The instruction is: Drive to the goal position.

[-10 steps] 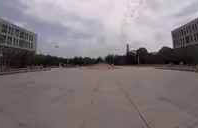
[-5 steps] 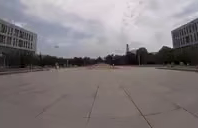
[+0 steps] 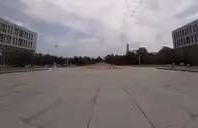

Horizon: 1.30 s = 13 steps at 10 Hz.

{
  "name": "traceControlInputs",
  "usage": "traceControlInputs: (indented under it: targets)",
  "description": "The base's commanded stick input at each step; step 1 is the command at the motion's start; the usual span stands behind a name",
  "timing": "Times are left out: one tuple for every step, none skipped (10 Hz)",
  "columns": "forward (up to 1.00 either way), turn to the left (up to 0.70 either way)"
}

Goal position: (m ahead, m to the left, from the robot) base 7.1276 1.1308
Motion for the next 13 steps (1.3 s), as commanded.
traceControlInputs:
  targets:
    - [0.7,0.0]
    - [0.7,0.0]
    - [0.7,0.0]
    - [0.7,0.0]
    - [0.7,0.0]
    - [0.7,0.0]
    - [0.7,0.0]
    - [0.7,0.0]
    - [0.7,0.0]
    - [0.7,0.0]
    - [0.7,0.0]
    - [0.7,0.0]
    - [0.7,0.0]
